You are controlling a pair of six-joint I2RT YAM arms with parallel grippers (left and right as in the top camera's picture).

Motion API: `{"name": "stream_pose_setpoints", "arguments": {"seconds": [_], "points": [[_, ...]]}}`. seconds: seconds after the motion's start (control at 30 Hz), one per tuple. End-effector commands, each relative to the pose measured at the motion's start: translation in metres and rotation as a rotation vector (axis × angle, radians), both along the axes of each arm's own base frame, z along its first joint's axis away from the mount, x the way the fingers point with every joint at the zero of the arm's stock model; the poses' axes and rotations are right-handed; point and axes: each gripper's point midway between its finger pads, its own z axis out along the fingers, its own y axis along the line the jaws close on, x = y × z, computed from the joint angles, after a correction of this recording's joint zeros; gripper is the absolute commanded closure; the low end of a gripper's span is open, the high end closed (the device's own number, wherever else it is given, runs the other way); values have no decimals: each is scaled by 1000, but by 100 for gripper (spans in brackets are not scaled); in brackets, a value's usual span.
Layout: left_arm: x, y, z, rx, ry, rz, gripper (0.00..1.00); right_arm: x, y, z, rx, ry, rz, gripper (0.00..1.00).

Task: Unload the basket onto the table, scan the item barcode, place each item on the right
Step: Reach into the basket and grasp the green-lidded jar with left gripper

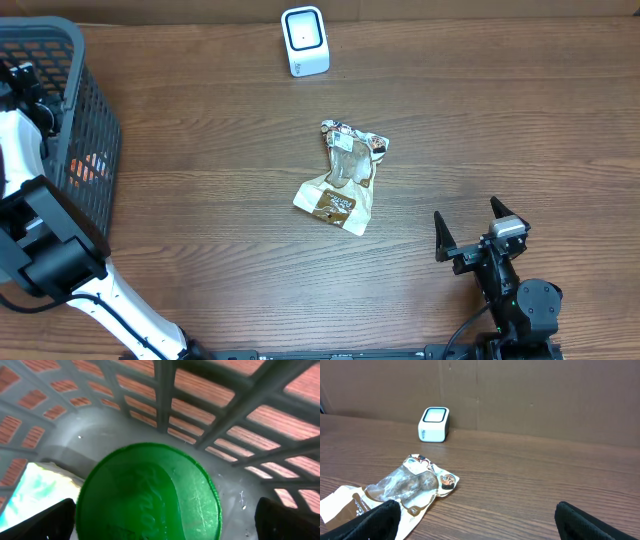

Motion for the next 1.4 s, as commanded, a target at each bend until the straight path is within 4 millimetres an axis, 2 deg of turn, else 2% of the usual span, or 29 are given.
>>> {"name": "stream_pose_setpoints", "arguments": {"seconds": [0.0,0.27,0.4,0.53,0.83,0.97,1.1,1.2,1.37], "points": [[-3,1,-18,-12,24,-14,4,-1,2,4,0,-16,10,0],[-3,0,-41,-32,55,-14,8,-1,2,4,0,-16,10,0],[-6,2,-50,-30,76,-6,14,-1,2,4,0,-16,9,0],[-1,5,-44,-13,50,-5,23,-1,2,4,0,-16,10,0],[6,9,-34,7,18,-5,61,-1,2,4,0,-16,9,0],[5,9,-29,10,15,-5,66,-1,2,4,0,-16,10,0],[4,9,-9,20,-13,5,73,-1,2,4,0,-16,9,0],[4,8,19,32,-59,27,77,-1,2,4,0,-16,10,0],[-5,3,73,41,-134,70,78,-1,2,4,0,-16,9,0]]}}
